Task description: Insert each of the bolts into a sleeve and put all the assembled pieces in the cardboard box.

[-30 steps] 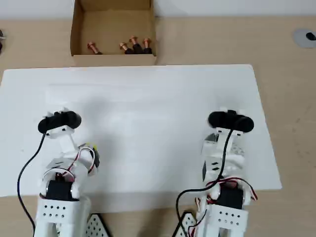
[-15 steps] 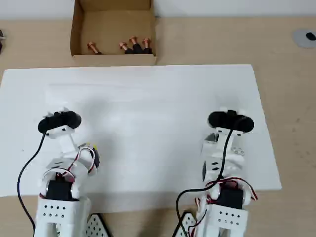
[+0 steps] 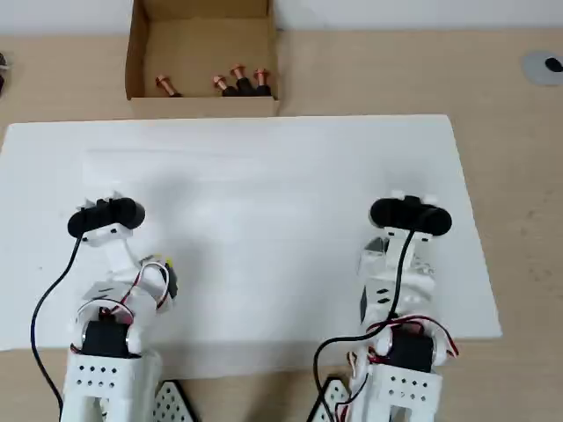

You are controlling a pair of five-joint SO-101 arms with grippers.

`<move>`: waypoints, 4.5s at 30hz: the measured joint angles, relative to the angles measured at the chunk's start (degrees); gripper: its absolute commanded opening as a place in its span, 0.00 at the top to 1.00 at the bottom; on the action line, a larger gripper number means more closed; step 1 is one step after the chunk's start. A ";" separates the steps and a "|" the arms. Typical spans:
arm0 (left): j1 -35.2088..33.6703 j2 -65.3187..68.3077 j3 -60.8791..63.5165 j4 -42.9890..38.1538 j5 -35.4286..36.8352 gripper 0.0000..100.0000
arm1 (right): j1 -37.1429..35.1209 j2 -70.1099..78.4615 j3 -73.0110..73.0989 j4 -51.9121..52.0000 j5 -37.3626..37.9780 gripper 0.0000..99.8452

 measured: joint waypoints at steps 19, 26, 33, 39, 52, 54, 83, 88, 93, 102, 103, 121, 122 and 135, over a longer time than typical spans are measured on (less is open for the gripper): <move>0.00 0.00 0.00 0.00 0.00 0.99 | 0.00 0.00 0.00 -15.21 0.00 0.98; 0.00 0.00 0.00 0.00 0.00 0.99 | 0.00 0.00 0.00 -15.21 0.00 0.98; 0.00 0.00 0.00 0.00 0.00 0.99 | 1.93 0.00 0.00 -15.03 0.00 0.98; 0.00 0.00 0.00 0.00 0.00 0.99 | 5.01 0.00 0.00 -15.03 0.00 0.98; 0.00 0.00 0.00 0.00 0.00 0.99 | 4.92 0.00 0.00 1.85 0.00 0.98; 0.00 0.00 0.00 0.00 0.00 0.99 | 4.92 0.00 0.00 2.99 0.00 0.98; 0.00 0.00 0.00 0.00 0.00 0.99 | 4.92 0.00 0.00 3.60 0.00 0.98; 0.00 0.00 0.00 0.00 0.00 0.99 | 4.92 0.00 0.00 3.60 0.00 0.98; 0.00 0.00 0.00 0.00 0.00 0.99 | 4.92 0.00 0.00 3.60 0.00 0.98; 0.00 0.00 0.00 0.00 0.00 0.99 | 4.92 0.00 0.00 3.60 0.00 0.98; 0.00 0.00 0.00 0.00 0.00 0.99 | 4.92 0.00 0.00 3.60 0.00 0.98; 0.00 0.00 0.00 0.00 0.00 0.99 | 4.92 0.00 0.00 3.60 0.00 0.98; 0.00 0.00 0.00 0.00 0.00 0.99 | 4.92 0.00 0.00 3.60 0.00 0.98; 0.00 0.00 0.00 0.00 0.00 0.99 | 4.92 0.00 0.00 3.60 0.00 0.98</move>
